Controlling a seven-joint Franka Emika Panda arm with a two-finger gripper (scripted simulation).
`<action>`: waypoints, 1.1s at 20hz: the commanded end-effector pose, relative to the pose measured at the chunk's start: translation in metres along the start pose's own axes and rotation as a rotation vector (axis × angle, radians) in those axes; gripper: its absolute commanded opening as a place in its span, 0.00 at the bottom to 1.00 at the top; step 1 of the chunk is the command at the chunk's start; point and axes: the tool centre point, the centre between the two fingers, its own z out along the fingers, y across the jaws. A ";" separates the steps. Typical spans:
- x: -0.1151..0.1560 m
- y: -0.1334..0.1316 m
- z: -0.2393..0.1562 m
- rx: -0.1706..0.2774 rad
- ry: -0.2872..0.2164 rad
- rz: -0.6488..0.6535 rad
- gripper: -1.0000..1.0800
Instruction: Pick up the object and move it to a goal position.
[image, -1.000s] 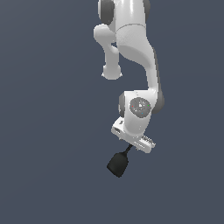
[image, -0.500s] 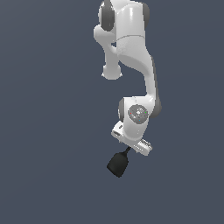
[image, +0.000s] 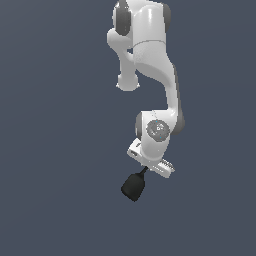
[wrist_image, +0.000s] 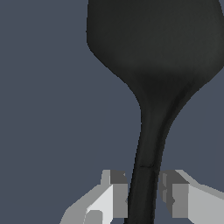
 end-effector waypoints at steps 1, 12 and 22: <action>0.000 0.000 0.000 0.000 0.000 0.000 0.00; 0.007 0.016 -0.032 0.000 0.000 0.000 0.00; 0.029 0.062 -0.123 0.001 -0.001 0.001 0.00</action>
